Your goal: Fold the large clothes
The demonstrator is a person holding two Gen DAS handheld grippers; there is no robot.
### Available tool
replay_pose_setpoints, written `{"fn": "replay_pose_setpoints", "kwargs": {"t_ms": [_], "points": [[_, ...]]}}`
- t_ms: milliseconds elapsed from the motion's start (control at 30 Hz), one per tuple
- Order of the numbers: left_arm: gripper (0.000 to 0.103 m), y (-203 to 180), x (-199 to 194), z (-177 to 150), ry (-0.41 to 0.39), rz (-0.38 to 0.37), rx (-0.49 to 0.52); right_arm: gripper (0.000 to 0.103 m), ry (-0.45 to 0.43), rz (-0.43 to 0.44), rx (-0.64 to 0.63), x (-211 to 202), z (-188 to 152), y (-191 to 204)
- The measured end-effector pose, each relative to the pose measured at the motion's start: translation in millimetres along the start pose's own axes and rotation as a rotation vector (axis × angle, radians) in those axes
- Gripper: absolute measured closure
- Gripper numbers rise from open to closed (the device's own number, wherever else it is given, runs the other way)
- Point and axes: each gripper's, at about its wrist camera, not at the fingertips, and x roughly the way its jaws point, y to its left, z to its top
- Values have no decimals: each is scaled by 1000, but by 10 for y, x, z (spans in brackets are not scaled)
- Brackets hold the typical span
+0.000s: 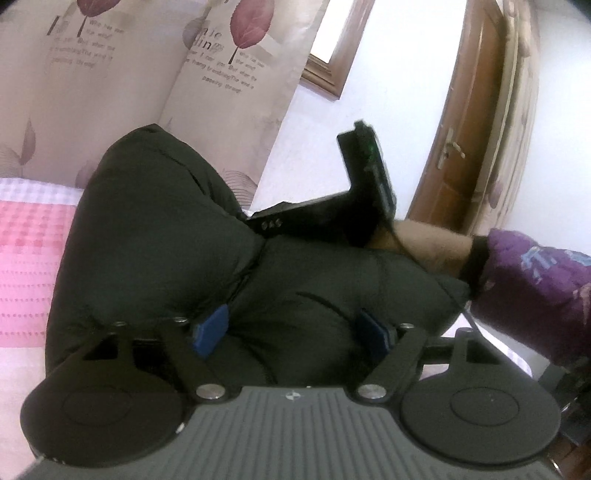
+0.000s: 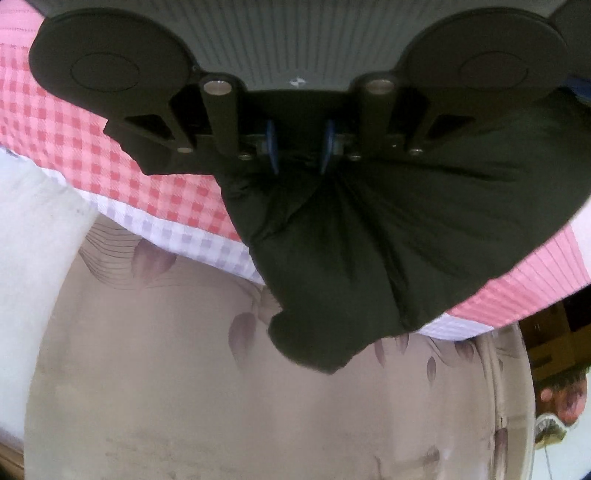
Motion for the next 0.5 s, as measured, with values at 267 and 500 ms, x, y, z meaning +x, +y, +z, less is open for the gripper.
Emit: {"fn": "replay_pose_setpoints", "kwargs": {"t_ms": [267, 500], "points": [[30, 57, 58, 11, 47, -17, -17, 82, -16, -12, -35, 135, -64, 33], [29, 42, 118, 40, 79, 5, -6, 78, -30, -33, -79, 2, -70, 39]]}}
